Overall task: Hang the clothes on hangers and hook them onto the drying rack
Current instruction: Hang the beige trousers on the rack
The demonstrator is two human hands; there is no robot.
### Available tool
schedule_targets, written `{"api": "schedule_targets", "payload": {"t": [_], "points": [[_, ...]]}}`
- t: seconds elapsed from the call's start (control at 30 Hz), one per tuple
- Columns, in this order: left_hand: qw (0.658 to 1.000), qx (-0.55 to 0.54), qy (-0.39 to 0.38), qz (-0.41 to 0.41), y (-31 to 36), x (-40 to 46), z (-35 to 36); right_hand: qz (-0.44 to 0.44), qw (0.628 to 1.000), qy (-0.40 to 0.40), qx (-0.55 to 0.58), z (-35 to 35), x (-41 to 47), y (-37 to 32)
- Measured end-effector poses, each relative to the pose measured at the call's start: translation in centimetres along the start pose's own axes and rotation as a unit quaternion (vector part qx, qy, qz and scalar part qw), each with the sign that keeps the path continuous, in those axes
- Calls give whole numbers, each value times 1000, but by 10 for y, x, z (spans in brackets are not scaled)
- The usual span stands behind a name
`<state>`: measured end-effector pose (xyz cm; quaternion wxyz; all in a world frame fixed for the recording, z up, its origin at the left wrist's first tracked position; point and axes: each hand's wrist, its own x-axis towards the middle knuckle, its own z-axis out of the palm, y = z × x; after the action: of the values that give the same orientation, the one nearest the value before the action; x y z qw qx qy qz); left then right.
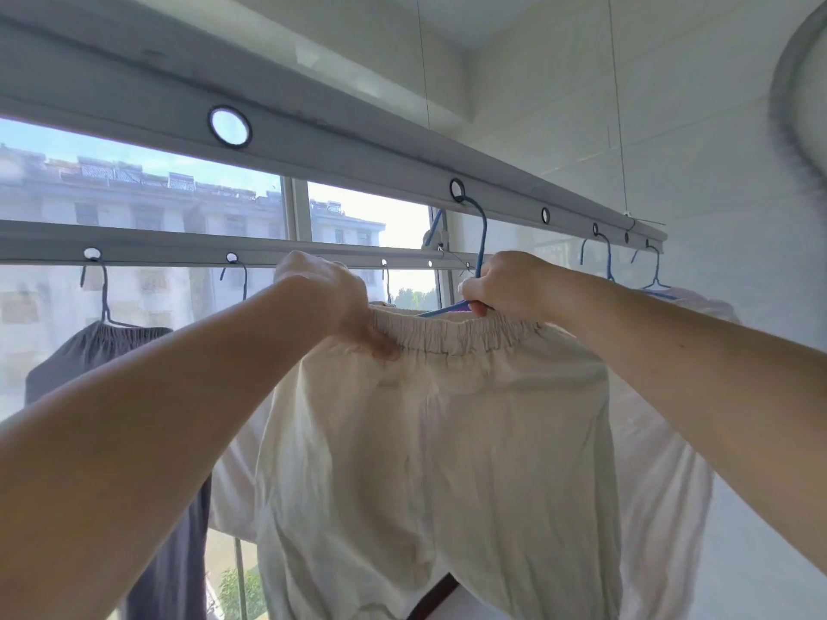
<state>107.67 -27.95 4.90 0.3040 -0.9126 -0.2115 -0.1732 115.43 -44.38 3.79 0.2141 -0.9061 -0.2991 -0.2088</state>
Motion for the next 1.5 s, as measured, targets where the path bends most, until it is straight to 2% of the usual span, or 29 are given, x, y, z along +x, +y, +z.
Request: {"api": "schedule_targets", "payload": {"t": [0.1, 0.2, 0.27, 0.33, 0.37, 0.43, 0.5, 0.6, 0.7, 0.83, 1.03, 1.13, 1.27, 1.37, 1.43, 1.5], "points": [[999, -12, 34, 16, 3, -1, 2, 9, 1000, -1, -25, 1, 4, 1], [985, -122, 107, 63, 3, 0, 2, 22, 999, -4, -26, 1, 7, 4], [946, -266, 148, 112, 5, 1, -1, 2, 1000, 4, -12, 4, 6, 8], [893, -394, 160, 147, 8, 4, -1, -21, 998, 4, 64, 7, 1, 13], [877, -426, 151, 161, 10, 5, -1, -30, 993, 0, 113, 9, -2, 15], [878, -424, 119, 189, 17, 7, 5, -48, 983, -2, 179, 10, -8, 21], [885, -409, 98, 199, 25, 8, 13, -61, 982, 10, 178, 10, -12, 30], [873, -429, 133, 193, 30, 5, 20, -53, 987, 37, 147, 8, -20, 45], [865, -431, 173, 192, 35, 2, 19, -43, 983, 45, 172, 4, -28, 56], [872, -407, 198, 184, 41, 3, 20, -45, 980, 42, 190, 1, -35, 70], [877, -395, 225, 159, 40, 0, 19, -73, 959, 102, 253, 1, -41, 80], [879, -386, 243, 136, 47, -6, 19, -75, 962, 124, 230, 4, -42, 87], [843, -421, 313, 116, 67, -22, 27, -52, 976, 99, 188, 8, -45, 92], [805, -384, 431, 133, 88, -36, 29, -42, 973, 81, 212, 11, -53, 98], [782, -365, 471, 183, 101, -42, 23, -41, 974, 67, 214, 12, -57, 98], [773, -367, 452, 252, 115, -48, 13, -46, 975, 48, 212, 12, -62, 98]]}}
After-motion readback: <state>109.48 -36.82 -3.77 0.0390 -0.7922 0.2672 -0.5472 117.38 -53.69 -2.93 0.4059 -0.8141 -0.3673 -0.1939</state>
